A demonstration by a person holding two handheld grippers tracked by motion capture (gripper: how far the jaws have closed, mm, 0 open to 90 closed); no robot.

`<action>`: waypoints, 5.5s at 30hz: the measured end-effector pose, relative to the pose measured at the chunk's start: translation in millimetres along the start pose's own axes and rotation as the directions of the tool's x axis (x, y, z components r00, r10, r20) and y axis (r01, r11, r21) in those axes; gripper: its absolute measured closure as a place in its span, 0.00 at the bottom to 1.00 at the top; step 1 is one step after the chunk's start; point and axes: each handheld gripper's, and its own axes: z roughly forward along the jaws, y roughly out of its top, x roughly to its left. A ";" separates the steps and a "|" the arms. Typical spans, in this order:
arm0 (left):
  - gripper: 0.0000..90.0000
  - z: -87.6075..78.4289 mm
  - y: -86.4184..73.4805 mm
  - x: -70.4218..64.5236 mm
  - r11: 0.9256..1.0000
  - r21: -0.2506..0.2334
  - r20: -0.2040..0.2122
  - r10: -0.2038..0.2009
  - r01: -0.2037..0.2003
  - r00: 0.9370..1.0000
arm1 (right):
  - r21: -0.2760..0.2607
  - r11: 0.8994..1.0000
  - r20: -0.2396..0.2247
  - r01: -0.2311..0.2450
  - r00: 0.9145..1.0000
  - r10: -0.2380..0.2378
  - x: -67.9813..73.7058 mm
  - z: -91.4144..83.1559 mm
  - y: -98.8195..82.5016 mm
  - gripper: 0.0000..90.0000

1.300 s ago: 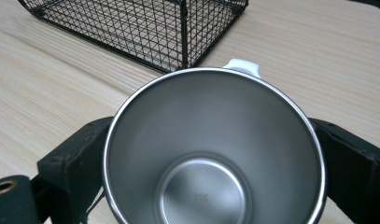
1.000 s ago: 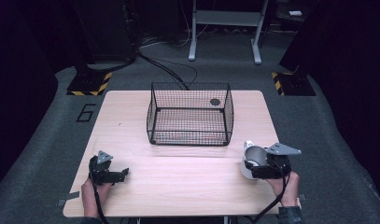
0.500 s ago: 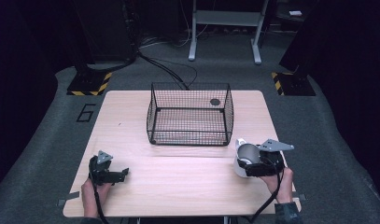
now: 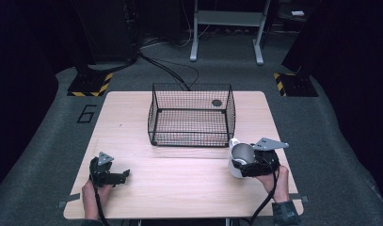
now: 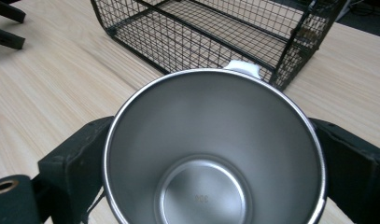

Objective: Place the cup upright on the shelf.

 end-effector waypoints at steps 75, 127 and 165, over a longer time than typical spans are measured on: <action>0.01 0.4 -0.1 -0.8 1.000 -0.008 -0.002 -0.009 0.009 1.000 | -0.074 0.989 -0.132 0.131 0.981 -0.140 33.2 17.9 116.5 0.07; 0.01 0.0 0.1 -0.2 1.000 0.000 0.002 -0.005 0.005 1.000 | -0.012 0.998 -0.064 0.056 0.996 -0.057 -3.7 107.5 193.9 0.07; 0.01 -0.4 0.2 0.3 1.000 0.007 0.004 0.001 -0.001 1.000 | 0.109 0.993 -0.044 -0.044 0.998 0.049 -17.9 183.3 178.4 0.06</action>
